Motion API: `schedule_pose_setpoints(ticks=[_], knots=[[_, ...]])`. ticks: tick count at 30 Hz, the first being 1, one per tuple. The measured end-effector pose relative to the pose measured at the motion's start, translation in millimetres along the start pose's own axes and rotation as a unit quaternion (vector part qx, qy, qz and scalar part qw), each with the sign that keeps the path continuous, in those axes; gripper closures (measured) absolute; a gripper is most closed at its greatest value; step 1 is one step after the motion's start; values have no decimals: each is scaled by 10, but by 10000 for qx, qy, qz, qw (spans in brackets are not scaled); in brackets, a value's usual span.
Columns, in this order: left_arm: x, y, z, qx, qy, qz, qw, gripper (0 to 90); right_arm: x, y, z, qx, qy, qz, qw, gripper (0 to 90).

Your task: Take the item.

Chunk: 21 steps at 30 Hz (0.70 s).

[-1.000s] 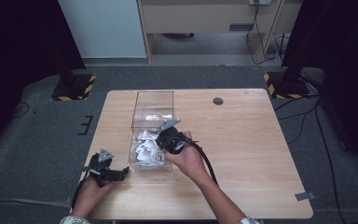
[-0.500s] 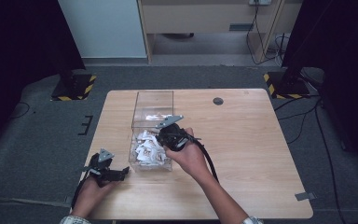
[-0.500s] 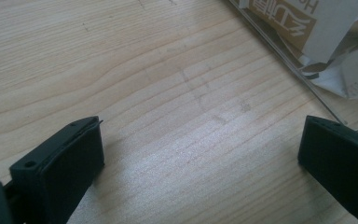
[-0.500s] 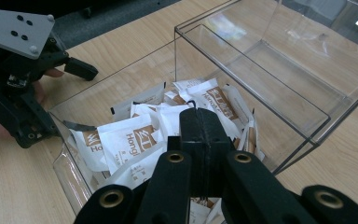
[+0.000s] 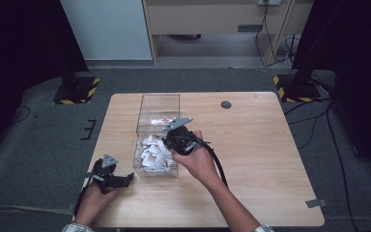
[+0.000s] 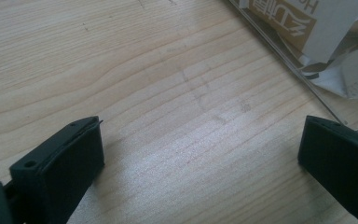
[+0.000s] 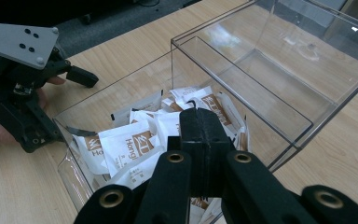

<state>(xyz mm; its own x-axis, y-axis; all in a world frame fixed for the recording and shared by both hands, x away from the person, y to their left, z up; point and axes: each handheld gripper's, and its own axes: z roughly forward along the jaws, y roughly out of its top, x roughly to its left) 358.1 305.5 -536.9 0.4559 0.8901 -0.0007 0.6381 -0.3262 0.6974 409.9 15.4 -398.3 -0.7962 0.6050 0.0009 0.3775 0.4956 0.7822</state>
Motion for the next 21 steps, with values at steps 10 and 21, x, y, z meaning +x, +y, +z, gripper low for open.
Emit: schedule_pose_setpoints(ticks=[10,21], knots=[[0,0,0,2,0,0,10000,0,-6,32,-60,-40,-11,-11,10000,900],[0,0,0,0,0,1,10000,0,-14,69,-116,-108,-38,-28,9999,900]])
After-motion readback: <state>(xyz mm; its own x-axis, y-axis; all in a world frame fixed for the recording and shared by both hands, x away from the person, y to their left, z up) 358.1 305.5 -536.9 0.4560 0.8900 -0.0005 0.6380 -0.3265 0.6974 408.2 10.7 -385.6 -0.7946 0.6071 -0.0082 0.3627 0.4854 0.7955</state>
